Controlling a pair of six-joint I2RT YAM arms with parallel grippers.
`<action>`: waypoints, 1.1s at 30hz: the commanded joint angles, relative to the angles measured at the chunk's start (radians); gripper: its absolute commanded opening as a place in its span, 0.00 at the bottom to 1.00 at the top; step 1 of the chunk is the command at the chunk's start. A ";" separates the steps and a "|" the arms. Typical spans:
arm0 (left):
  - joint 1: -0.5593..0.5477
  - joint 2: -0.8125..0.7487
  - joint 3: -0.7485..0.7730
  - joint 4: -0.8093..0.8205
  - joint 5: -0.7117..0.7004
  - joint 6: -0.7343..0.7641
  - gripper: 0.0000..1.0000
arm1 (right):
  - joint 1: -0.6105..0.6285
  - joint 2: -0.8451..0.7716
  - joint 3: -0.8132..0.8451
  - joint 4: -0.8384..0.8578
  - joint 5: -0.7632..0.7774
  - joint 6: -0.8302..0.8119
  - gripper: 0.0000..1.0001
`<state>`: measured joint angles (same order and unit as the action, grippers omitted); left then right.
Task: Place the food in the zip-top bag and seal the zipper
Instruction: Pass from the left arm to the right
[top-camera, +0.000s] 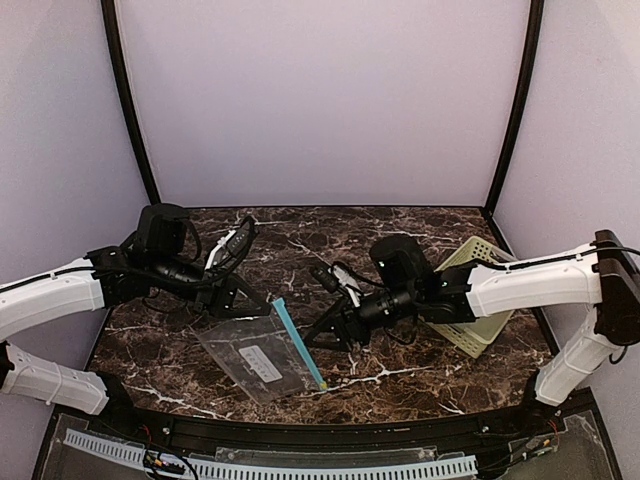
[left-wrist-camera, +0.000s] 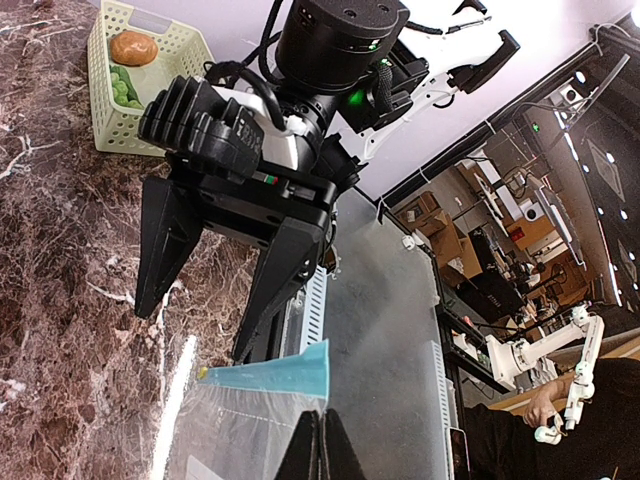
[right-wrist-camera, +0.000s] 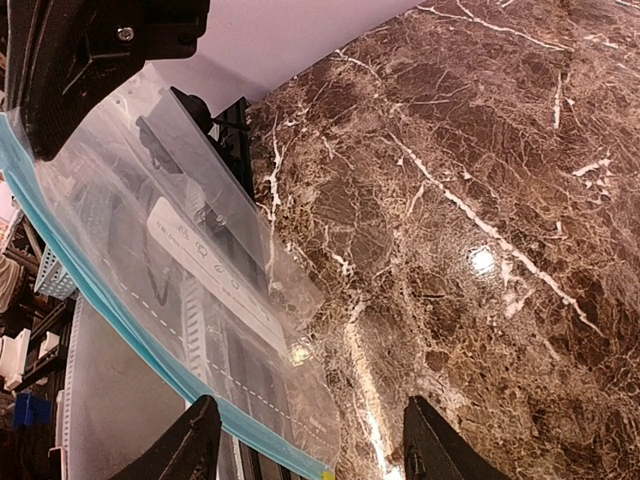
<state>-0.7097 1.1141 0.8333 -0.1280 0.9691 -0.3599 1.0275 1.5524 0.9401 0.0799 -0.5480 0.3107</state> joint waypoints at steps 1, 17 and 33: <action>-0.002 -0.005 -0.003 0.019 0.022 0.005 0.01 | 0.000 0.011 0.014 0.002 -0.025 -0.018 0.60; -0.002 0.014 0.000 0.029 0.025 0.006 0.01 | 0.007 0.047 0.045 0.001 -0.044 -0.031 0.59; -0.002 0.030 0.001 0.041 0.026 0.007 0.01 | 0.025 0.063 0.053 0.027 -0.063 -0.024 0.58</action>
<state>-0.7097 1.1419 0.8333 -0.1139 0.9771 -0.3599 1.0409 1.5993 0.9691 0.0753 -0.5915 0.2886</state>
